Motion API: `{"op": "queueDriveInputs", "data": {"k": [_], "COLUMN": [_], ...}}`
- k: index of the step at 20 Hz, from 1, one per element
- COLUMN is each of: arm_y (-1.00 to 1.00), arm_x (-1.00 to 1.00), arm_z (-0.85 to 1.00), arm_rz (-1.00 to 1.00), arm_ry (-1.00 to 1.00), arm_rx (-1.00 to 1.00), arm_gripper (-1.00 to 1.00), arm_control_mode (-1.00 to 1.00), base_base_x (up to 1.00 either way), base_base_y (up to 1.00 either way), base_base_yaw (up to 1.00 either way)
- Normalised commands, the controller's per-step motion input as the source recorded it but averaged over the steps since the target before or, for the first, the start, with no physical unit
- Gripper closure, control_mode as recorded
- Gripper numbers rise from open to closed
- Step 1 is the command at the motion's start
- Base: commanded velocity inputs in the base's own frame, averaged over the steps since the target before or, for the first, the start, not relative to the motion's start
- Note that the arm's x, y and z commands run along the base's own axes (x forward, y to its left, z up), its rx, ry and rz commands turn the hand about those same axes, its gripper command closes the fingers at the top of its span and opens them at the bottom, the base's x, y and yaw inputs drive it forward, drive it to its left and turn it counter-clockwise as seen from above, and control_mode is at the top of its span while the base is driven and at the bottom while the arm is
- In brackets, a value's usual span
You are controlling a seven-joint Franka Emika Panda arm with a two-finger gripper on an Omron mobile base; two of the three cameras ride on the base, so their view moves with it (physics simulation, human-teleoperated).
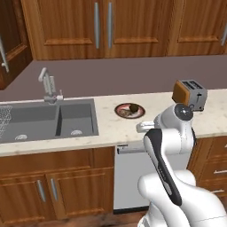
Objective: Pick the avocado and bread from the counter and place them on the plate. Then pick the jam from the cabinet and place it next to the plate. Lastly close the cabinet door.
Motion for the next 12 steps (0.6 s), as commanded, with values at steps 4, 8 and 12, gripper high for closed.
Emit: {"op": "queueDriveInputs", "data": {"k": [4,8,12], "arm_y": [0.00,0.00,0.00], "arm_x": [0.00,0.00,0.00], "arm_z": [0.00,0.00,0.00], "arm_rz": [0.00,0.00,0.00], "arm_ry": [0.00,0.00,0.00], "arm_rx": [0.00,0.00,0.00], "arm_gripper": [1.00,1.00,1.00], "arm_control_mode": [1.00,1.00,1.00], "base_base_x": [0.46,0.42,0.42], "base_base_y": [-0.11,-0.09,-0.09], "base_base_yaw": [0.00,0.00,0.00]}}
